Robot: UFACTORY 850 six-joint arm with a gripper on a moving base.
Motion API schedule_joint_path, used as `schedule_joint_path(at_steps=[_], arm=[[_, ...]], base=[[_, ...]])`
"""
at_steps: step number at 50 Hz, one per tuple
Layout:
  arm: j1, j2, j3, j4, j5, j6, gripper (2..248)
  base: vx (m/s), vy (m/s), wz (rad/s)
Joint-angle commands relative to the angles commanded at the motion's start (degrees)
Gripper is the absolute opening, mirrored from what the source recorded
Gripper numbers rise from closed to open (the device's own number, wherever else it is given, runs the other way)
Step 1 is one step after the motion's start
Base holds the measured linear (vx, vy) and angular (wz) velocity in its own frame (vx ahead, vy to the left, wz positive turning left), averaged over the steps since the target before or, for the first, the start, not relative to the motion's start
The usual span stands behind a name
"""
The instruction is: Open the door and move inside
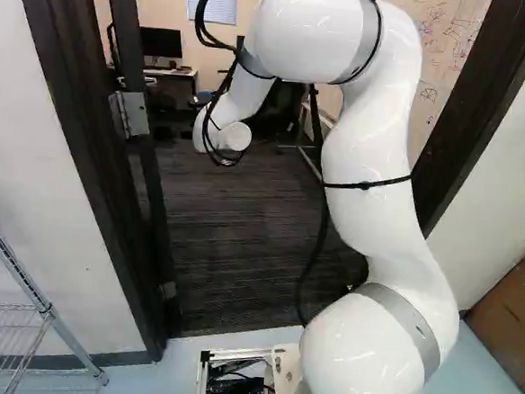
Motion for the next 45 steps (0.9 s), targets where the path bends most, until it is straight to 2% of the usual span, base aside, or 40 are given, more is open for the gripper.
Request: schedule_joint_path(at_steps=[45], arm=[[-5.3,9.4,11.9,0.0,0.0,0.0,247]], base=[[0.000,0.000,0.000]])
